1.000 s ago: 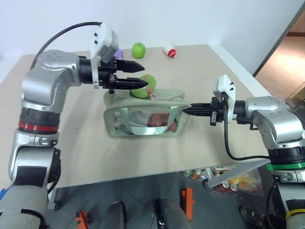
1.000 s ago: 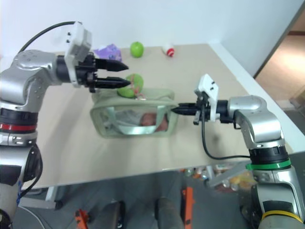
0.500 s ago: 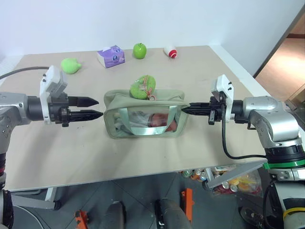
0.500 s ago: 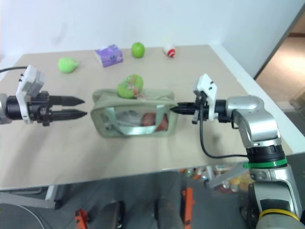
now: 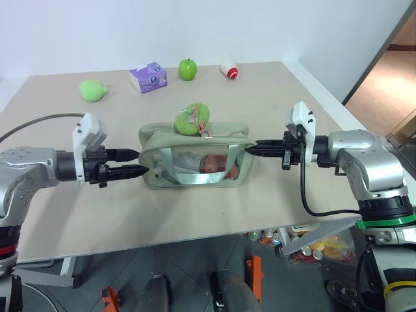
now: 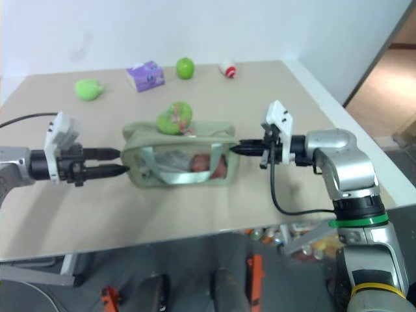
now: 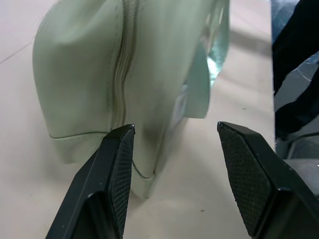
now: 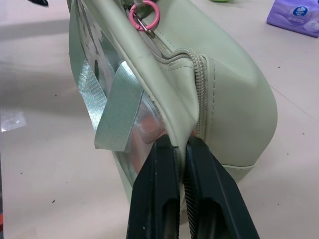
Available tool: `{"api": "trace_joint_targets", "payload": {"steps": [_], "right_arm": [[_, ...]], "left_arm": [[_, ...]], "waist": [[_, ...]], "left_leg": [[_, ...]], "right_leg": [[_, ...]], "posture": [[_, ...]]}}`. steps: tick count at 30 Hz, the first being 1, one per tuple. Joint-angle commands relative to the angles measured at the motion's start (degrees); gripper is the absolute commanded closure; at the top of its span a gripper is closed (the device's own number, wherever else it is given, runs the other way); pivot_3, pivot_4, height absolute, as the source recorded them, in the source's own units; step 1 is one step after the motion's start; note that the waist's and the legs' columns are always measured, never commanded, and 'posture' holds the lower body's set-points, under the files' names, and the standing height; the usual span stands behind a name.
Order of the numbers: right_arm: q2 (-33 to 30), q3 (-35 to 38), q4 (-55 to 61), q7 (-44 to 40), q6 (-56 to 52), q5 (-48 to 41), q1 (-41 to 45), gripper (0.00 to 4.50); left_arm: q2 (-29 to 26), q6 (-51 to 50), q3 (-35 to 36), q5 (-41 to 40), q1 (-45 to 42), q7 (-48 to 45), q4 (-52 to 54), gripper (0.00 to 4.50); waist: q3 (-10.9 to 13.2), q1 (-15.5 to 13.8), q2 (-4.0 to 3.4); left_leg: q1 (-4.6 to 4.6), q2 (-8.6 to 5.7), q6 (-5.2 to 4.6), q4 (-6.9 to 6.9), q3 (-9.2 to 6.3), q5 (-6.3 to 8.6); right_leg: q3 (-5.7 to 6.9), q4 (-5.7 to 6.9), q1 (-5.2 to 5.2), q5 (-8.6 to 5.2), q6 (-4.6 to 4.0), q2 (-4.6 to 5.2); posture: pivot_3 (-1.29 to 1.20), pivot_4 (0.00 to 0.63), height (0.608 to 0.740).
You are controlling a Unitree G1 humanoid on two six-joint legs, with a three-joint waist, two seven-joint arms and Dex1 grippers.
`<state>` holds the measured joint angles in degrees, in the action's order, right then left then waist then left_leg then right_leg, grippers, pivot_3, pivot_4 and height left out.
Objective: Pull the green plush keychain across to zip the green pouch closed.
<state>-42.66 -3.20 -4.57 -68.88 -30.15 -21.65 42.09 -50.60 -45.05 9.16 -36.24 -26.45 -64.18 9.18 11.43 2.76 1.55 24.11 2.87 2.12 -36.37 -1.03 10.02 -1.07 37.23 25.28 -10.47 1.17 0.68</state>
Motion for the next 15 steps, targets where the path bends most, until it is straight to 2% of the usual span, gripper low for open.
{"api": "trace_joint_targets", "payload": {"steps": [1, 2, 7, 8, 15], "right_arm": [[-0.72, 0.31, 1.59, -0.17, -0.35, -0.13, -0.37, 4.5], [-0.76, 0.33, 1.61, -0.12, -0.39, -0.14, -0.4, 4.5], [-1.1, 0.57, 2.06, -0.09, -0.6, -0.28, -0.88, 4.5], [-1.15, 0.6, 2.13, -0.09, -0.62, -0.29, -0.95, 4.5], [-1.75, 1.22, 2.61, -0.18, -0.99, -0.71, -1.23, 4.5]], "left_arm": [[0.89, 2.56, -0.06, 0.7, -2.29, 0.9, -1.23, 2.29], [1.06, 2.79, -0.13, 0.64, -2.47, 0.85, -1.42, 2.52], [2.54, 2.36, 0.04, -0.41, -3.74, 1.41, -1.48, 4.33], [2.66, 2.32, 0.0, -0.42, -3.8, 1.49, -1.44, 4.46], [2.91, 1.7, -0.3, -0.59, -3.43, 2.19, -1.19, 4.46]], "waist": [[0.0, -0.02, 0.0], [0.0, -0.03, 0.0], [0.0, -0.03, 0.0], [0.0, -0.03, 0.0], [0.0, -0.04, 0.0]], "left_leg": [[0.0, 0.0, 0.0, 0.0, 0.0, 0.0], [0.0, 0.0, 0.0, 0.0, 0.0, 0.0], [0.01, 0.0, 0.0, 0.0, 0.0, 0.0], [0.01, 0.0, 0.0, 0.0, 0.0, 0.0], [0.01, 0.0, 0.0, 0.0, 0.0, 0.0]], "right_leg": [[0.0, 0.0, 0.0, 0.0, 0.0, 0.0], [0.0, 0.0, 0.0, 0.0, 0.0, -0.01], [-0.01, 0.0, 0.0, 0.0, 0.0, -0.01], [-0.01, 0.0, 0.0, 0.0, 0.0, -0.01], [-0.02, 0.0, 0.0, 0.0, 0.0, -0.01]], "posture": [[0.0, 0.15, 0.74], [0.0, 0.15, 0.74], [0.0, 0.15, 0.74], [0.0, 0.15, 0.74], [0.0, 0.15, 0.74]]}}
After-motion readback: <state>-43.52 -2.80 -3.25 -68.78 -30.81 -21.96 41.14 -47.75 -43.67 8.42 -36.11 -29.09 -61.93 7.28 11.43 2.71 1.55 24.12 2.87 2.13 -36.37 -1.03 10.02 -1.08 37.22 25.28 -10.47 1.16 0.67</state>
